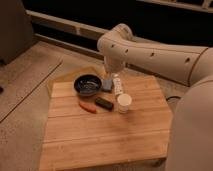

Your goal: Place the ceramic cup in the ceramic bowl

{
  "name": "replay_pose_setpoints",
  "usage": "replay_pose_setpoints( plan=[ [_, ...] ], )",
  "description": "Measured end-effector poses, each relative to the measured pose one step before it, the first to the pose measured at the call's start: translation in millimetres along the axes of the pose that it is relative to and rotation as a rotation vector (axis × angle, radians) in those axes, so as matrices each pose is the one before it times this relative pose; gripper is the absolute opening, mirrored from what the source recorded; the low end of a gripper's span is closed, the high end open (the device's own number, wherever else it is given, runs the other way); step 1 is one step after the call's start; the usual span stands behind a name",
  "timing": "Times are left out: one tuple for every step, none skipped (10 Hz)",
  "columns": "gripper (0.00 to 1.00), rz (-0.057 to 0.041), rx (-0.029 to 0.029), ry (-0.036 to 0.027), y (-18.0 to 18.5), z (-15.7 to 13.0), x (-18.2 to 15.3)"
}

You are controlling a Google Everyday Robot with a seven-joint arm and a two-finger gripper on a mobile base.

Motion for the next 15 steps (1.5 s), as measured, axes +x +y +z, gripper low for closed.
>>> replay_pose_setpoints(
  plan=[
    [0.65,0.00723,-0.02557,0.03497,0.01,15.98,4.52],
    [0.65,0.00322,-0.0114,0.02839,0.96,13.01,2.81],
    [0.65,0.0055,-0.00633,0.02191,0.7,10.01,2.13],
    [0.65,0.01495,-0.01044,0.02163,-0.85,12.43,1.65],
    [0.65,0.02132,-0.01271,0.00573,-0.02,5.56,-0.58],
    [0.65,0.02341,0.00153,0.00468,-3.7,4.63,0.03],
    [0.65,0.02105,0.00362,0.00227,-2.62,2.26,0.7],
    [0.65,0.01041,0.00917,-0.00109,-2.68,2.5,0.56],
    [0.65,0.00636,0.01189,-0.00445,-1.87,3.05,0.56],
    [0.65,0.00165,0.01096,-0.00341,0.62,4.93,1.19],
    [0.65,-0.00274,0.00701,-0.00347,5.23,7.52,2.29],
    [0.65,-0.00407,0.00415,-0.00659,6.97,9.36,2.13],
    [0.65,-0.00083,0.00268,-0.00596,4.38,9.61,2.45],
    [0.65,0.00297,0.00127,-0.0072,4.71,12.61,3.01],
    [0.65,0.00247,-0.00029,-0.0042,2.28,6.69,1.44]
  ],
)
